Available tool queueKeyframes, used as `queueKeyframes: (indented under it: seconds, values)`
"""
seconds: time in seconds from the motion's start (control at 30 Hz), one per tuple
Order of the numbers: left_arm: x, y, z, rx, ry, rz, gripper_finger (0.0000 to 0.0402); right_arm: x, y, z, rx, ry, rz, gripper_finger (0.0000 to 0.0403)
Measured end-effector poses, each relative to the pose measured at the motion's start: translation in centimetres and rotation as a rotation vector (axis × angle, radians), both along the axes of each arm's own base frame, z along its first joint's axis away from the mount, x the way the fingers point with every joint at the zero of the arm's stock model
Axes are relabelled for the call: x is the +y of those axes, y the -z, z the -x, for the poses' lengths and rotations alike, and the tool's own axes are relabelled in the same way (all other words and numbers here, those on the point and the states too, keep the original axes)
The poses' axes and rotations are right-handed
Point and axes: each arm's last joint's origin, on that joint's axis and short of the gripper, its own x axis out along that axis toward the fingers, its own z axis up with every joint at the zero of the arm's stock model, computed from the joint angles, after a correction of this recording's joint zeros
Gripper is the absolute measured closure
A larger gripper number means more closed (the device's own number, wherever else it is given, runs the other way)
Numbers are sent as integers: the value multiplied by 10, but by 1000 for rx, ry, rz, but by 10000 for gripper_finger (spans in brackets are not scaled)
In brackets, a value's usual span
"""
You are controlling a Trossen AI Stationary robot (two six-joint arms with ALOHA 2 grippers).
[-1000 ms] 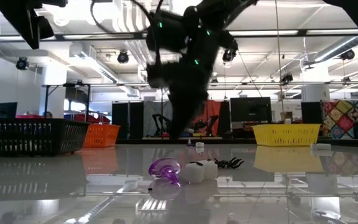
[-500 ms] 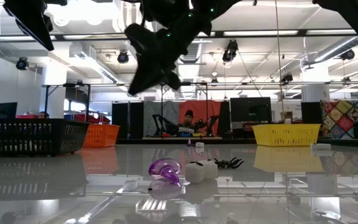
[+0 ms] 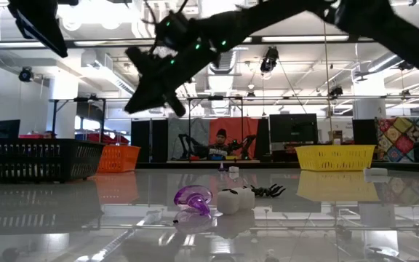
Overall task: Sort Halloween decoration
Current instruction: Put the black spider toy into the orange bin, then put the white skeleton toy into the black bin
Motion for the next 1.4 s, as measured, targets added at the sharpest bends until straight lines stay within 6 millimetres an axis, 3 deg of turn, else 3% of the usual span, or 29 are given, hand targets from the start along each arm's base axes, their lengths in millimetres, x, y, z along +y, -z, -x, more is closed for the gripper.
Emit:
queueKeyframes:
  seconds: [0.27,0.43,0.7,1.1,1.4]
  values:
    - [0,-1,2,-19,-39,26,304,-33,10,-21,1,-13,-2,392]
    - [0,-1,3,-33,-65,44,304,-48,23,-23,-50,-42,-74,392]
    - [0,-1,3,-36,-72,49,304,-54,26,-21,-52,-74,-14,391]
    - [0,-1,3,-47,-97,66,304,-56,29,-24,-103,-89,36,331]
    - [0,-1,2,-49,-105,71,304,-57,33,-18,-29,-80,7,325]
